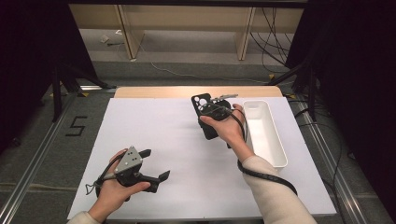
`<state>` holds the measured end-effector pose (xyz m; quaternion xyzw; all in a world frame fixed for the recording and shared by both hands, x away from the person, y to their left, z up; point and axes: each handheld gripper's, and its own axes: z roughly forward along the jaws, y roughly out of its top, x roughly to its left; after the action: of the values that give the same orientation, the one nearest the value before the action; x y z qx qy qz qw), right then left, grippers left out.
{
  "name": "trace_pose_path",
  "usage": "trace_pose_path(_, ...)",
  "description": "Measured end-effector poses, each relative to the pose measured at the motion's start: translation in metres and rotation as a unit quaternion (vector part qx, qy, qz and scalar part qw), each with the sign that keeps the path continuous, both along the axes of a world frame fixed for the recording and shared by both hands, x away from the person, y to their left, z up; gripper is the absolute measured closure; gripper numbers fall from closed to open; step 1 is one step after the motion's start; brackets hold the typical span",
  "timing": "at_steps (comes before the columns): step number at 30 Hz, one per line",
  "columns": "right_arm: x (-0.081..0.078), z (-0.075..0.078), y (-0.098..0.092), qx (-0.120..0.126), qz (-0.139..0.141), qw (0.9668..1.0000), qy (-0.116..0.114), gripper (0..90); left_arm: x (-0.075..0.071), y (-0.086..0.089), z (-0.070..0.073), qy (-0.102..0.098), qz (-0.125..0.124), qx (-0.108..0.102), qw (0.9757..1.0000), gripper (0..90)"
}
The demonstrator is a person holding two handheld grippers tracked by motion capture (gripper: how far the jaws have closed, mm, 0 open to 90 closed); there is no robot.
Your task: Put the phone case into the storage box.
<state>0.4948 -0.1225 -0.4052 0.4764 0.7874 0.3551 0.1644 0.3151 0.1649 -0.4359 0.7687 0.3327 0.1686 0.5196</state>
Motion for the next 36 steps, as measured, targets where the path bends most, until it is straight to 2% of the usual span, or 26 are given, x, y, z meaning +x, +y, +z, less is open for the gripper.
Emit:
trace_pose_path(14, -0.001, 0.012, -0.006, 0.011, -0.010, 0.9996, -0.025, 14.9, 0.000, 0.000, 0.000, 0.002, 0.001, -0.002, 1.0000, 0.1)
trace_pose_path(36, 0.002, 0.026, -0.020, 0.020, -0.032, 0.9983, -0.044, 14.8, 0.000, 0.000, 0.000, 0.002, 0.002, -0.002, 1.0000, 0.0)
